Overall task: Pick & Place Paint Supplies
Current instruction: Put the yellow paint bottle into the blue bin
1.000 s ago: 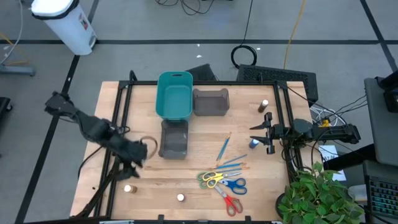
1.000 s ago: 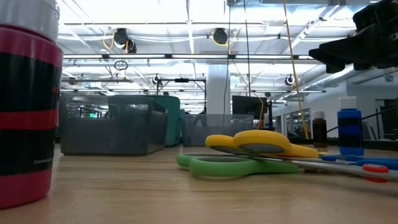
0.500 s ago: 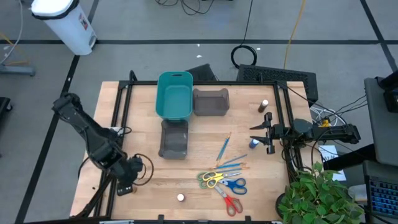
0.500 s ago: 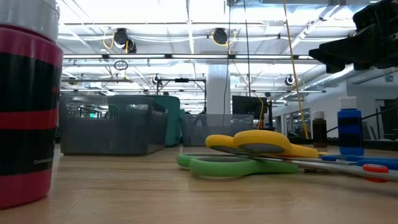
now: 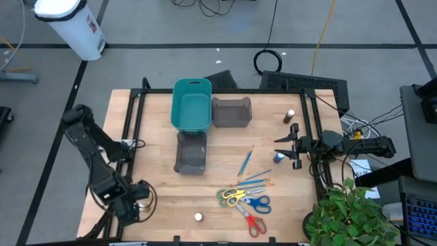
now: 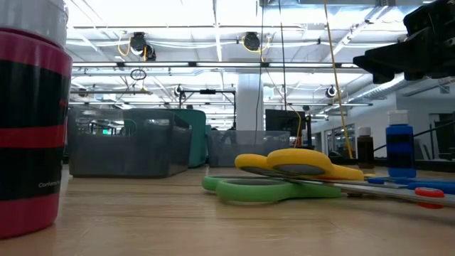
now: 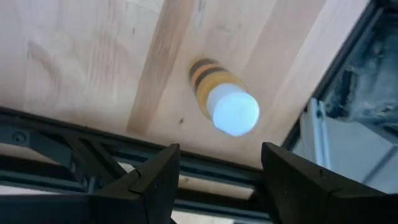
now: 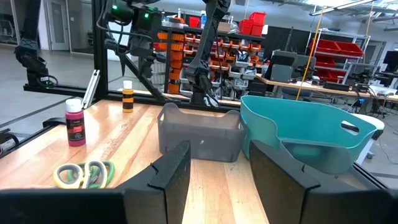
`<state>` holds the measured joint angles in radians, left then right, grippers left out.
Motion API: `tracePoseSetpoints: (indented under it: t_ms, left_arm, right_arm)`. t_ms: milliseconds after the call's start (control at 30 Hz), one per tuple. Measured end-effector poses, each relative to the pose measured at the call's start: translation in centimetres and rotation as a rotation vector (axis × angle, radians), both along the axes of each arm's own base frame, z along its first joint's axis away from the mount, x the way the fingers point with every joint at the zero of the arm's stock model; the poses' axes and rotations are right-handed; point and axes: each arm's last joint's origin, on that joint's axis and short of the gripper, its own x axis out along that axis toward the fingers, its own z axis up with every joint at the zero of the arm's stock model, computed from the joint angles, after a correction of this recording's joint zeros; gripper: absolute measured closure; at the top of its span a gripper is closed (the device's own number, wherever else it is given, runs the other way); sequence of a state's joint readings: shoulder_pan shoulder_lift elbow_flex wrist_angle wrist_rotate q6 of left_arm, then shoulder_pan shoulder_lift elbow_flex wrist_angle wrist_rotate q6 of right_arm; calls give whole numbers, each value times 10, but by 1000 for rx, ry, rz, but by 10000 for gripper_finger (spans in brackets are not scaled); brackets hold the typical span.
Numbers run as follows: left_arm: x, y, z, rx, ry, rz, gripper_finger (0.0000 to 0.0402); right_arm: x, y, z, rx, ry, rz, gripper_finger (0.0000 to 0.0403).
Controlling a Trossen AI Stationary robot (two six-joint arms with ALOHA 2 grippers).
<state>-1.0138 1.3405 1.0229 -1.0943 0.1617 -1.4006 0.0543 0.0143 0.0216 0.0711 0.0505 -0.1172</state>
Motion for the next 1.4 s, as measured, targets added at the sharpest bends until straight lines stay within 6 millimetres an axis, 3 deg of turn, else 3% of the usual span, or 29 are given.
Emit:
tracePoseSetpoints:
  t_ms: [867, 1400]
  left_arm:
    - [-22, -18, -6, 137, -230, -130, 169]
    - [-17, -35, -27, 179, -244, -284, 170]
  right_arm:
    - [0, 0, 0, 0, 0, 0, 248]
    - [0, 0, 0, 0, 0, 0, 248]
